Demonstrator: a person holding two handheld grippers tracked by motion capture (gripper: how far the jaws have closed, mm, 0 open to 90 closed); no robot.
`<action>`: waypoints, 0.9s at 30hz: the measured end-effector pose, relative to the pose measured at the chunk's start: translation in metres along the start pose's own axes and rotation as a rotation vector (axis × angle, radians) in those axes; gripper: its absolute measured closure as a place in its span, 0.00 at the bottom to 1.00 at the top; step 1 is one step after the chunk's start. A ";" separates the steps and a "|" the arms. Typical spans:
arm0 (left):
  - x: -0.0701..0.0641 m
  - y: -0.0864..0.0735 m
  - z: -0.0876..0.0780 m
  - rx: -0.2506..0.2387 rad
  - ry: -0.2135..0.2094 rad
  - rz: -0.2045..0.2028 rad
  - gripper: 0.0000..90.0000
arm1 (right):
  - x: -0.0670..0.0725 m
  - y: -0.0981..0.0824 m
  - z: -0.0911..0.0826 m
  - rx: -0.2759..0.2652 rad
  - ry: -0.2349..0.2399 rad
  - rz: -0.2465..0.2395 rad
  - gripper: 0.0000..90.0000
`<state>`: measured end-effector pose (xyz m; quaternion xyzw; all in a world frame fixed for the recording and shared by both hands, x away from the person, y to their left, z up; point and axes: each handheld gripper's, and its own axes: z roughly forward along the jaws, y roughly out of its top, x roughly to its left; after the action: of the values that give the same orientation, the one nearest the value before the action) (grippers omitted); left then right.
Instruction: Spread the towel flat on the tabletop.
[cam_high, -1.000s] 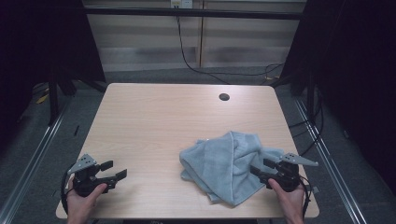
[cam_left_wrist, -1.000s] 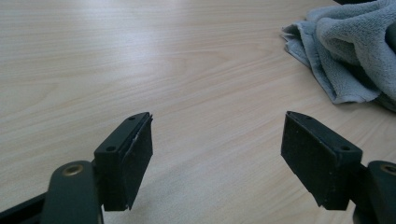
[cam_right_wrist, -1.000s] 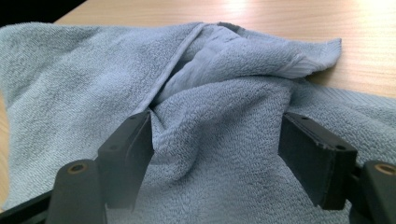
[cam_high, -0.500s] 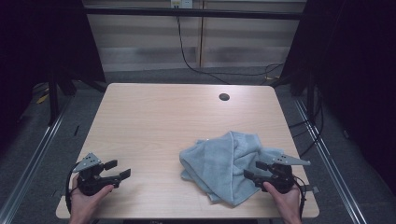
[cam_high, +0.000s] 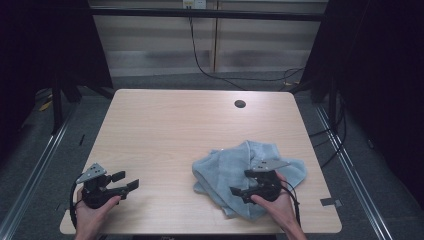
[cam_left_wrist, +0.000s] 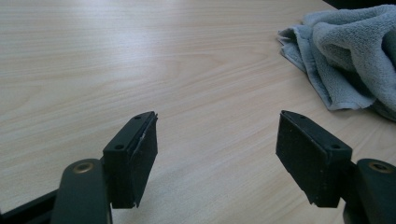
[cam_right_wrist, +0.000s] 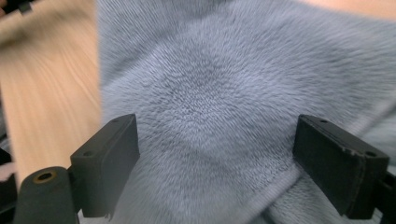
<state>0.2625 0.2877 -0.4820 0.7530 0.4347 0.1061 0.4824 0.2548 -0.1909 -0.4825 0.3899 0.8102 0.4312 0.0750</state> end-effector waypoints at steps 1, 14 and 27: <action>-0.001 0.000 0.000 0.003 -0.004 0.006 0.33 | -0.002 -0.001 0.007 0.015 -0.007 0.008 0.15; -0.021 0.006 0.007 0.027 -0.085 0.070 0.32 | -0.002 0.002 0.018 0.025 -0.078 -0.028 0.80; -0.029 0.026 -0.001 -0.042 -0.102 0.118 0.38 | 0.000 0.052 0.009 -0.123 -0.004 -0.016 0.90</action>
<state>0.2589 0.2619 -0.4528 0.7716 0.3622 0.1047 0.5124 0.2888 -0.1686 -0.4483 0.3791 0.7851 0.4787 0.1038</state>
